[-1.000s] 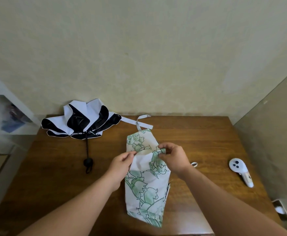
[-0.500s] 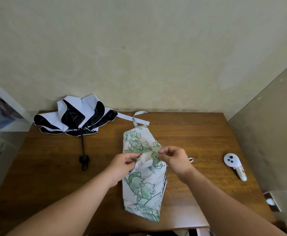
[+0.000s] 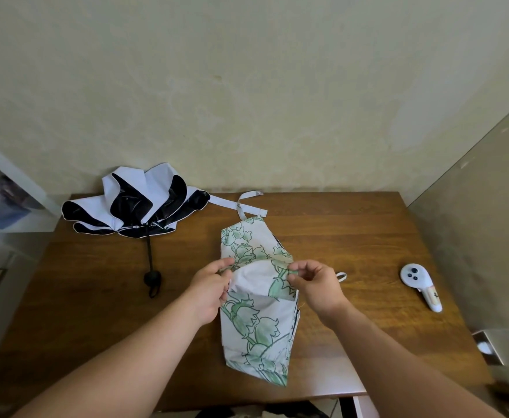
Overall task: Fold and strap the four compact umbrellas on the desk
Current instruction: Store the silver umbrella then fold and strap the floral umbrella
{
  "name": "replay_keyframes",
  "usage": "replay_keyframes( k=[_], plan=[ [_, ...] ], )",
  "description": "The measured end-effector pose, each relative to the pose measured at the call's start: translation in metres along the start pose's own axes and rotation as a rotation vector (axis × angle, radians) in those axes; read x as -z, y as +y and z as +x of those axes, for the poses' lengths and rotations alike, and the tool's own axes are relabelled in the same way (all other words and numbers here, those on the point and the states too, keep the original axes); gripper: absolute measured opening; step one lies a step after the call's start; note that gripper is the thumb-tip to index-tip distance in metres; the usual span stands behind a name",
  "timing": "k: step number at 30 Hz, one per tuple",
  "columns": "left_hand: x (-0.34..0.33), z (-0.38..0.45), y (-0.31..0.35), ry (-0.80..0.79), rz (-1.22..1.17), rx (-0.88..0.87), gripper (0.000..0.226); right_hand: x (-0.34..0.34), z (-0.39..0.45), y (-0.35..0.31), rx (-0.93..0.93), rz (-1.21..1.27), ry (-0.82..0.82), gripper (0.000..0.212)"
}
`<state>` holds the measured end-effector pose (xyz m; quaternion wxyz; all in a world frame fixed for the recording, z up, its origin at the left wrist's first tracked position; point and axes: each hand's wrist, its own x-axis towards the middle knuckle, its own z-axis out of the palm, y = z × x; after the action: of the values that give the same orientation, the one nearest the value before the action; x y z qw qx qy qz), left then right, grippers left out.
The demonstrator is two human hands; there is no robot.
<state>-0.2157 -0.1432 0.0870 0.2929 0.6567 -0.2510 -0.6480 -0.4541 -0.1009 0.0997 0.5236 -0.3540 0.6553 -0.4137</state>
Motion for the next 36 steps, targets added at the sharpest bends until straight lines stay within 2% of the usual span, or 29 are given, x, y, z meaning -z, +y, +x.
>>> replay_keyframes(
  k=[4,7,14,19,25,28,31,36],
  plan=[
    [0.004,-0.004,0.003,-0.049,0.143,-0.057,0.026,-0.003,0.002,-0.003,0.029,0.028,-0.012,0.019],
    [0.006,-0.005,0.007,-0.059,0.209,-0.012,0.020,-0.002,0.004,-0.006,0.056,0.005,-0.041,0.022],
    [-0.004,-0.002,0.015,0.018,-0.007,0.261,0.019,0.003,0.003,-0.008,0.067,-0.062,-0.084,0.024],
    [0.000,-0.002,0.022,0.104,-0.050,0.114,0.020,0.009,-0.001,-0.003,0.044,-0.118,-0.081,0.021],
    [-0.005,-0.009,0.017,0.027,-0.078,-0.086,0.018,0.007,0.000,0.001,0.027,-0.074,-0.054,0.020],
    [-0.006,-0.009,0.016,0.066,-0.075,-0.169,0.017,0.008,-0.001,0.000,0.031,-0.099,-0.093,0.021],
    [-0.004,-0.005,0.022,0.122,-0.117,-0.096,0.018,0.008,-0.002,0.002,0.022,-0.161,-0.152,0.021],
    [-0.002,-0.004,0.034,0.163,-0.418,0.015,0.019,0.007,-0.002,0.004,0.027,-0.175,-0.100,0.020]
  ],
)
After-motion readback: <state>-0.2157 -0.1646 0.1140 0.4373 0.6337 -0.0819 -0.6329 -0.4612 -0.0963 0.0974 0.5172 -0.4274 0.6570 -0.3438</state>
